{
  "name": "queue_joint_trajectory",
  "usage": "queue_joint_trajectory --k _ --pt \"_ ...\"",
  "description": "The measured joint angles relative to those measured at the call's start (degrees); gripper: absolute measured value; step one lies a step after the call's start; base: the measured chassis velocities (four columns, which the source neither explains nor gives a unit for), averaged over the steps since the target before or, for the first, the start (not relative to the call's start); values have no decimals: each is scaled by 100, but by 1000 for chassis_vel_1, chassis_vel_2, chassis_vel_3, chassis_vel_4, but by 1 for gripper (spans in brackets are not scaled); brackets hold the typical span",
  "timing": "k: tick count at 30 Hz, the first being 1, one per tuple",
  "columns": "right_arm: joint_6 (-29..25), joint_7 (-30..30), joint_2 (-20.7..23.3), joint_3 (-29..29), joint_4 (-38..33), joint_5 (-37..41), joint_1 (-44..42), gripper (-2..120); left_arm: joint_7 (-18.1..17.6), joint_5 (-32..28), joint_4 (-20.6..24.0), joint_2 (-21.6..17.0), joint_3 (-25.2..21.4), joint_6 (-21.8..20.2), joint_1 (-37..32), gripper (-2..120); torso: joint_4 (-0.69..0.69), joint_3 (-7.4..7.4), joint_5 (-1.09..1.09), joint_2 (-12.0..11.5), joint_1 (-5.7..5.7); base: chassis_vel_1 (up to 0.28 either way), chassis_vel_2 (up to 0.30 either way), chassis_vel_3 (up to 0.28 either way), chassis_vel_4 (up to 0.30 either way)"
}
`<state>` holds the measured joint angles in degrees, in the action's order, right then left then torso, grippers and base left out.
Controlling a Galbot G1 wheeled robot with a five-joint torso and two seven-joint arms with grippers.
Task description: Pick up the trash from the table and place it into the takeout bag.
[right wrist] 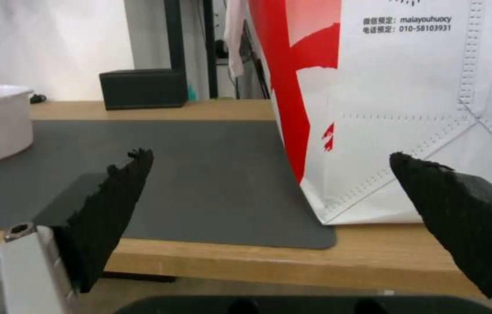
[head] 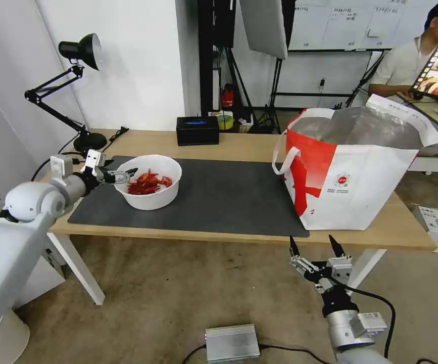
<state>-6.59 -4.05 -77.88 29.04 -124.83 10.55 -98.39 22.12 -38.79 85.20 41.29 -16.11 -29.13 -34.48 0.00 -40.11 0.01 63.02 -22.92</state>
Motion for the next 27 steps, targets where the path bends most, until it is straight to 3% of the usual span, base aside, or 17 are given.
queue_joint_trajectory --k 8,11,13,14,17,20,27 --pt "0 0 0 0 0 0 0 100 87 -402 -130 -315 299 -213 340 100 0 0 -1 0 0 0 0 0 0" --pt "0 0 0 0 0 0 0 100 -184 -687 -137 -404 370 -283 314 100 0 0 -1 0 0 0 0 0 0" --pt "0 0 0 0 0 0 0 100 -606 -1069 -84 -464 436 -371 221 100 1 0 -2 0 0 0 0 0 0" --pt "0 0 0 0 0 0 0 100 -606 -1069 -84 -464 436 -371 221 100 1 0 -2 0 0 0 0 0 0" --pt "0 0 0 0 0 0 0 100 -1323 -1935 70 -464 506 -503 148 100 0 0 -2 0 0 0 0 0 0" --pt "0 0 0 0 0 0 0 100 -1617 -2249 121 -429 531 -559 139 100 0 0 -1 0 0 0 0 0 0" --pt "0 0 0 0 0 0 0 100 -1777 -2417 80 -361 703 -598 300 100 0 0 -1 0 0 0 0 0 0"
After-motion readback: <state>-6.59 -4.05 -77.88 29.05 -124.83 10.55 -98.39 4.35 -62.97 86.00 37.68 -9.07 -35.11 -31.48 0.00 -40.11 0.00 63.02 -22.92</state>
